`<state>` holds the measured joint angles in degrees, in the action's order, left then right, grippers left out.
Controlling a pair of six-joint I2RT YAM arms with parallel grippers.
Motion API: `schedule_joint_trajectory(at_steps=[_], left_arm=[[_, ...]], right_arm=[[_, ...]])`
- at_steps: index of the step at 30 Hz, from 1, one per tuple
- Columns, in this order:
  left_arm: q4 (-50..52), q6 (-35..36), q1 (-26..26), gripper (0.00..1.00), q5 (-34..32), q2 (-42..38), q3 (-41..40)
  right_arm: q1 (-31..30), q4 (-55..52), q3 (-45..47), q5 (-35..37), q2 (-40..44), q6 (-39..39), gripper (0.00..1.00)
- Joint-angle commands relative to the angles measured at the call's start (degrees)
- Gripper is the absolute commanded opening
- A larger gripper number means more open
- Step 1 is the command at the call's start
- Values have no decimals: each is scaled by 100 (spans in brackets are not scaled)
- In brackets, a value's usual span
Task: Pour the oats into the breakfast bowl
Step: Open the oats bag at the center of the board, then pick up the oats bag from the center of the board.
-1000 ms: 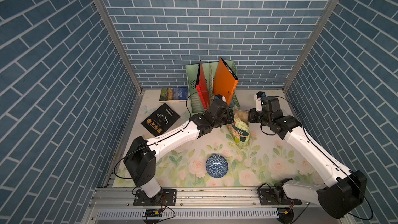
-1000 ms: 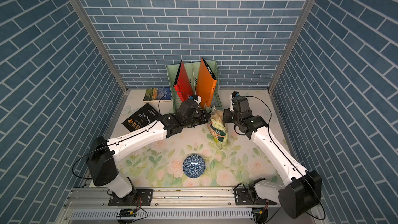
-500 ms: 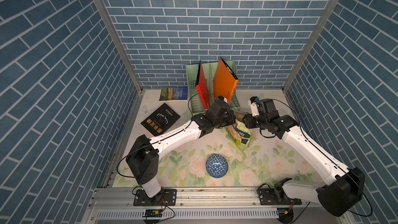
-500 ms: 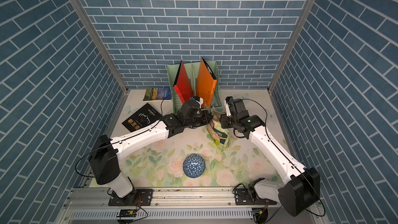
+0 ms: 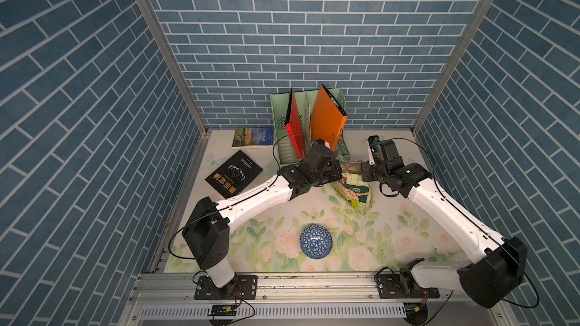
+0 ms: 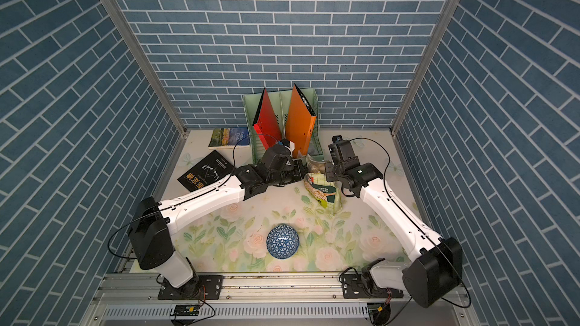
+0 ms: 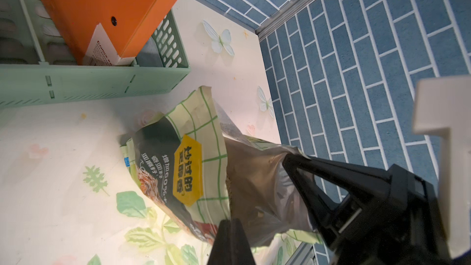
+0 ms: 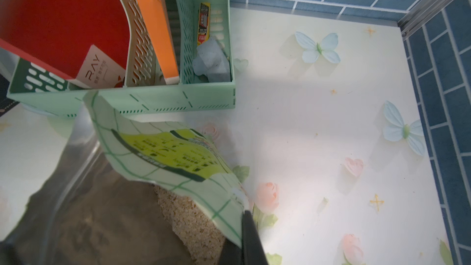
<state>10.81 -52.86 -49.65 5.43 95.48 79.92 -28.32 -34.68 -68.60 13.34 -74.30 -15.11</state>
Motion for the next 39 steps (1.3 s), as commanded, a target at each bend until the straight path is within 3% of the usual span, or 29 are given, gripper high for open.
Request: schedule_joint_trajectory(at_steps=[1, 5, 11, 12, 16, 21, 25, 29, 39], left_arm=[[5, 131, 102, 0, -315, -338, 96], [-73, 138, 147, 0, -363, -371, 66], [-219, 113, 174, 0, -167, -118, 85], [-233, 114, 175, 0, -158, -80, 79], [-254, 127, 216, 0, -167, -69, 39], [-221, 137, 304, 0, -202, -186, -19], [-185, 159, 321, 0, -268, -319, -109], [-52, 212, 331, 0, -364, -385, -134], [28, 253, 350, 0, -457, -529, -351]], right_arm=[[382, 903, -11, -165, 46, 0, 0], [520, 1393, 305, -891, 150, -84, 1], [507, 2527, 1485, -2043, 768, -575, 20], [496, 2622, 1665, -2070, 889, -665, 26], [311, 2733, 2203, -1831, 1601, -799, 68], [-87, 3046, 2950, -1369, 2787, -922, 98], [-355, 3446, 3823, -1158, 3403, -1288, 100], [-807, 4081, 4428, -751, 3393, -1482, 100], [-1597, 6198, 6043, -48, 2996, -826, 100]])
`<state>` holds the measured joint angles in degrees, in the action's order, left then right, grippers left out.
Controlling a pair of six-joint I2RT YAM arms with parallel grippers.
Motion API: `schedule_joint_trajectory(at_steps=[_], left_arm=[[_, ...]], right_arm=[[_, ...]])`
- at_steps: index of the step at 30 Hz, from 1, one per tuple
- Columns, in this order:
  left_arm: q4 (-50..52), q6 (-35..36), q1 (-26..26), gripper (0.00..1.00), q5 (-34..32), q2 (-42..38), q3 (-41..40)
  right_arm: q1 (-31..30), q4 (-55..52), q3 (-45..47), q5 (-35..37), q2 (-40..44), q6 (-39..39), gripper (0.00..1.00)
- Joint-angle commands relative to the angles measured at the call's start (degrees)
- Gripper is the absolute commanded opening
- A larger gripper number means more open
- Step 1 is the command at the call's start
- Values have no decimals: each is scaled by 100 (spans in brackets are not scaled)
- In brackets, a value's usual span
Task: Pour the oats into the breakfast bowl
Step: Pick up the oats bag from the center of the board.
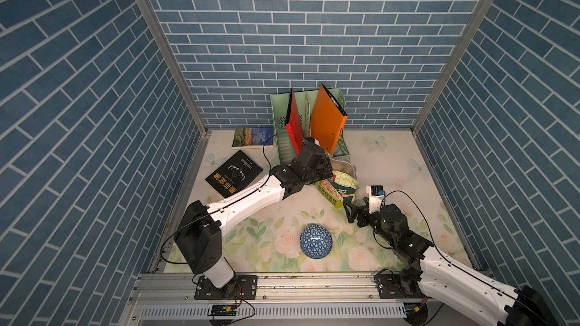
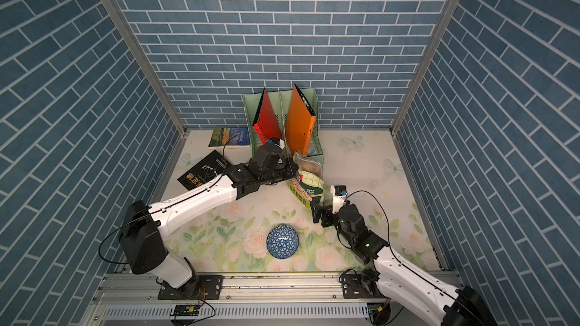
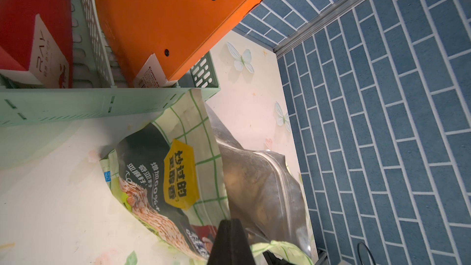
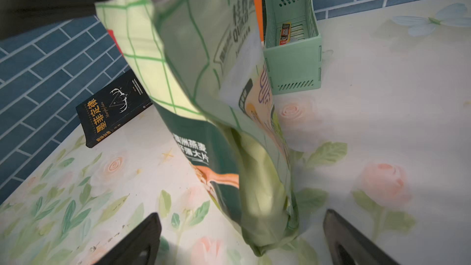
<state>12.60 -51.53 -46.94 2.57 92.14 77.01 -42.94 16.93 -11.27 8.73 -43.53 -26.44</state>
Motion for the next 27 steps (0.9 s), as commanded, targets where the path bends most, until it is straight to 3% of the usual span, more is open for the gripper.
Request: schedule_joint_trajectory(at_steps=[1, 9, 14, 27], left_arm=[[-148, 125, 87, 0, -163, -198, -63], [-180, 137, 106, 0, -162, -227, -105], [-253, 114, 106, 0, -103, -217, -109], [-119, 74, 106, 0, -85, -195, -73]], right_arm=[[-152, 1215, 420, 455, -149, 368, 100], [-171, 2900, 892, 497, -1257, 793, 100], [-176, 4303, 972, 241, -2415, 1156, 99], [-162, 6193, 736, 204, -4656, 1293, 97]])
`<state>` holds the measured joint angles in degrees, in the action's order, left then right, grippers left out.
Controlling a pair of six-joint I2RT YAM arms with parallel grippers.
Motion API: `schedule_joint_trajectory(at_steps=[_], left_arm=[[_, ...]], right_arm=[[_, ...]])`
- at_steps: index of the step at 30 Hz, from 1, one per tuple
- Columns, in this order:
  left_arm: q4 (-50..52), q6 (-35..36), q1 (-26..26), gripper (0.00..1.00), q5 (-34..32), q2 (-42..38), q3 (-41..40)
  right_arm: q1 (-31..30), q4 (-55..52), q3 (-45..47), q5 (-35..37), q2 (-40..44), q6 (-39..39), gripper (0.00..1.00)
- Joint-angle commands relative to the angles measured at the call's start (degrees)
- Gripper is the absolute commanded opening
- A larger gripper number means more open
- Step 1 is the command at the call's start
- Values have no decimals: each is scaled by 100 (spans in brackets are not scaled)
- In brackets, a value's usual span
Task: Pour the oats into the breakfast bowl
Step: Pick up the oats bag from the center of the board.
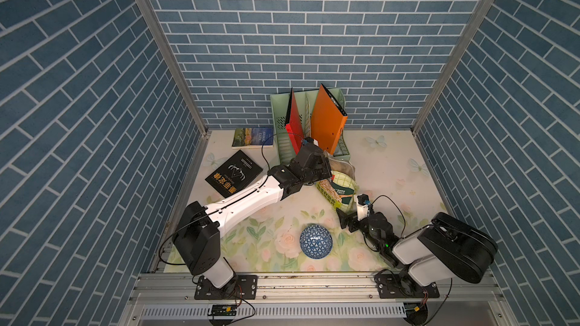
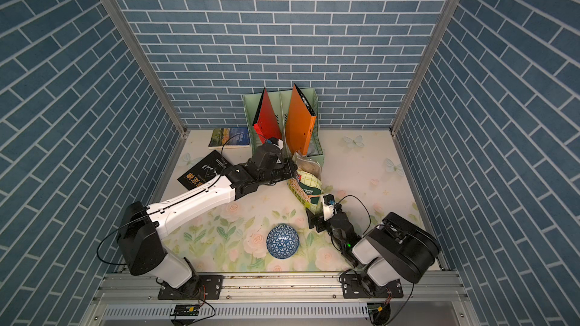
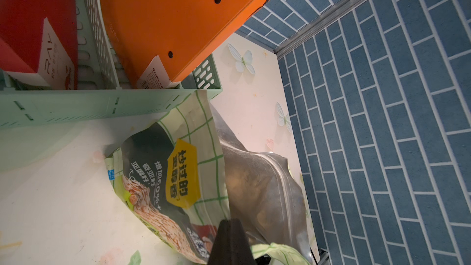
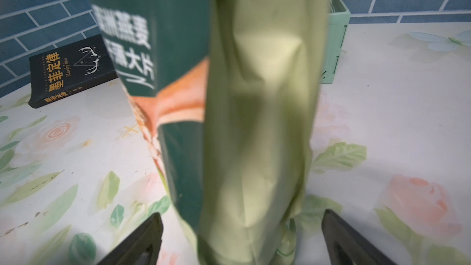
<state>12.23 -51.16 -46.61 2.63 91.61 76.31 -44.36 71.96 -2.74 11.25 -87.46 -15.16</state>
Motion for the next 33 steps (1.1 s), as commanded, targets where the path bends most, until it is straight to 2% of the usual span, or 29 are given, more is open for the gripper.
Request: schedule_joint_trajectory(at_steps=[1, 8, 15, 20, 23, 25, 27, 30, 31, 33], left_arm=[[-55, 26, 73, 0, -111, -136, -10], [84, -163, 78, 0, -194, -123, -4], [115, -363, 73, 0, -292, -126, -9], [84, -429, 64, 0, -237, -51, 42], [132, -455, 64, 0, -224, 8, 111], [161, -434, 63, 0, -231, 39, 157], [210, -394, 68, 0, -289, 66, 182], [292, -256, 72, 0, -329, 86, 292], [338, -216, 73, 0, -363, 96, 348], [399, -144, 73, 0, -444, 61, 419]], right_arm=[[-20, 825, -122, -46, -369, 163, 97], [-20, 1596, -227, 266, -972, 643, 96], [-3, 2703, -386, 93, -1909, 829, 97], [33, 2587, -661, -96, -2263, 863, 92], [49, 2825, -673, -52, -2424, 858, 82], [58, 2828, -729, -28, -2458, 839, 72], [59, 2617, -823, -162, -2405, 810, 59], [52, 2106, -902, -245, -2144, 779, 50], [50, 1966, -893, -246, -2025, 795, 42], [50, 1664, -855, -231, -1750, 852, 16]])
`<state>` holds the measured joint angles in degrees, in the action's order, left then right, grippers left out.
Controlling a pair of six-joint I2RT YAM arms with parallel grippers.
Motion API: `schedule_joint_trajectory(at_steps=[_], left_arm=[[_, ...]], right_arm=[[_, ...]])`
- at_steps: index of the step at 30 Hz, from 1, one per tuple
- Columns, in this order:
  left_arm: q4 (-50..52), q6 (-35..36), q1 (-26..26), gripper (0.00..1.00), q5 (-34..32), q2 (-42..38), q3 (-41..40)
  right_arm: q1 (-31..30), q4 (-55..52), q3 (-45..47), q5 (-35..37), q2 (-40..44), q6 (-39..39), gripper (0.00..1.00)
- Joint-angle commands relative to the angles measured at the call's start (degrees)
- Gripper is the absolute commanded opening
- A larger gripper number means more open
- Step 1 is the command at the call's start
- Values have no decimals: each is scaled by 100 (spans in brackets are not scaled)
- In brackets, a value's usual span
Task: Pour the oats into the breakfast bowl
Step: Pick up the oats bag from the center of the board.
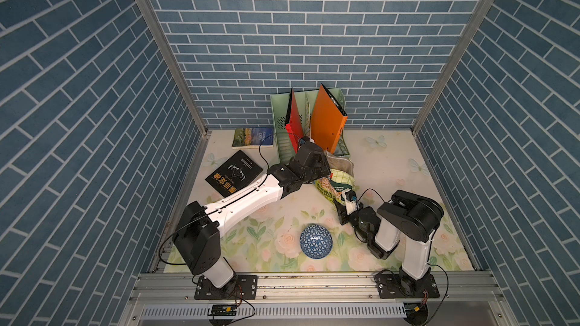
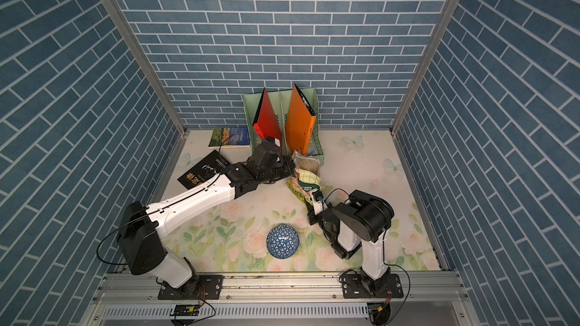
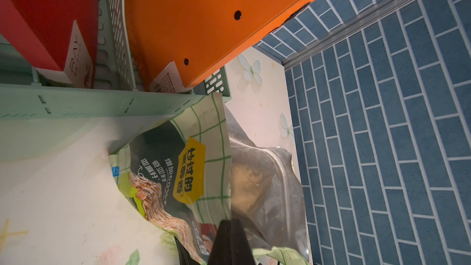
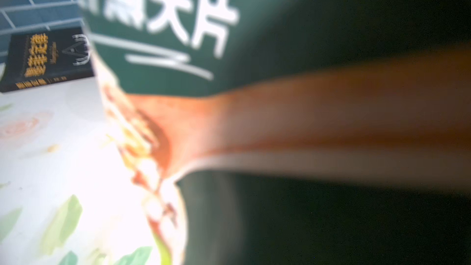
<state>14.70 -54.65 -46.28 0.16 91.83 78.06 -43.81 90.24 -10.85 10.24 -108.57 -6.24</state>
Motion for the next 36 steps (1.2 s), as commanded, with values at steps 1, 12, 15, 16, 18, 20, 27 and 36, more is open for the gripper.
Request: schedule_joint_trajectory(at_steps=[1, 12, 15, 16, 18, 20, 27, 36], left_arm=[[151, 230, 40, 0, -244, 13, 252], [610, 767, 173, 14, -578, -176, 560], [413, 797, 247, 30, -539, -401, 348], [302, 844, 294, 37, -487, -502, 247], [245, 928, 369, 45, -449, -630, 177], [236, 1024, 433, 50, -468, -779, 130], [128, 1238, 589, 54, -947, -1427, -335], [-403, 1240, 859, 55, -1094, -2330, -1240]], right_arm=[[-6, -364, -51, -93, 521, -43, 6], [-125, -3078, -374, 254, 2133, -107, 0], [-157, -3685, -404, 458, 2654, -136, 0], [-166, -4059, -482, 547, 2825, -102, 0], [-170, -4673, -631, 602, 3064, -45, 0], [-176, -5401, -898, 579, 3339, -3, 0], [-328, -7020, -2023, 757, 3987, 466, 0], [-383, -8390, -2793, 886, 4873, 1292, 0]])
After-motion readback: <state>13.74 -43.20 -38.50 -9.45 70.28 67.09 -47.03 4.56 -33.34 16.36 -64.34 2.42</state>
